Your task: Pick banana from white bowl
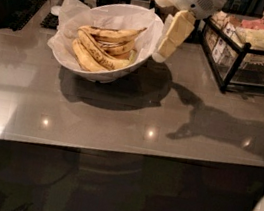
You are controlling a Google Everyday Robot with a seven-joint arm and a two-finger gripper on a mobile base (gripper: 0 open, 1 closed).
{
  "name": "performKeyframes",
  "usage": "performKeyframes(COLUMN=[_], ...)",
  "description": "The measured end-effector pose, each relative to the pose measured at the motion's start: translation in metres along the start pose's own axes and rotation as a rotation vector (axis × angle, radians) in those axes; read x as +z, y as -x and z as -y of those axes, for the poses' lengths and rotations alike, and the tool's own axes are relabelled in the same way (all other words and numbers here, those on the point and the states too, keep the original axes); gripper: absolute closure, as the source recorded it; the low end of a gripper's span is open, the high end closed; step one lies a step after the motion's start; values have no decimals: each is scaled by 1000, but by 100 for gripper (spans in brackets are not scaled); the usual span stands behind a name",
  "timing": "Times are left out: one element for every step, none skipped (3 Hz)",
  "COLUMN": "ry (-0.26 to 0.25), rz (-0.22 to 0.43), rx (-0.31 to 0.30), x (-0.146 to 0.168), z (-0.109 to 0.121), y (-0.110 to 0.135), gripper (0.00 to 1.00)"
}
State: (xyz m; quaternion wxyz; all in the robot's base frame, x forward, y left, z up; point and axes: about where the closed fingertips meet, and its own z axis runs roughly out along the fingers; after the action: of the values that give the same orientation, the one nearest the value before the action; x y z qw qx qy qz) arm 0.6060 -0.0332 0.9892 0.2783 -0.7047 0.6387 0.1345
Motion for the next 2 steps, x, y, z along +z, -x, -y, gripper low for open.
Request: performKeyframes(ry=[57, 105], rz=[51, 86], rx=[-29, -50], x=[31, 58], z=[22, 37], y=[28, 51], gripper=[0, 0])
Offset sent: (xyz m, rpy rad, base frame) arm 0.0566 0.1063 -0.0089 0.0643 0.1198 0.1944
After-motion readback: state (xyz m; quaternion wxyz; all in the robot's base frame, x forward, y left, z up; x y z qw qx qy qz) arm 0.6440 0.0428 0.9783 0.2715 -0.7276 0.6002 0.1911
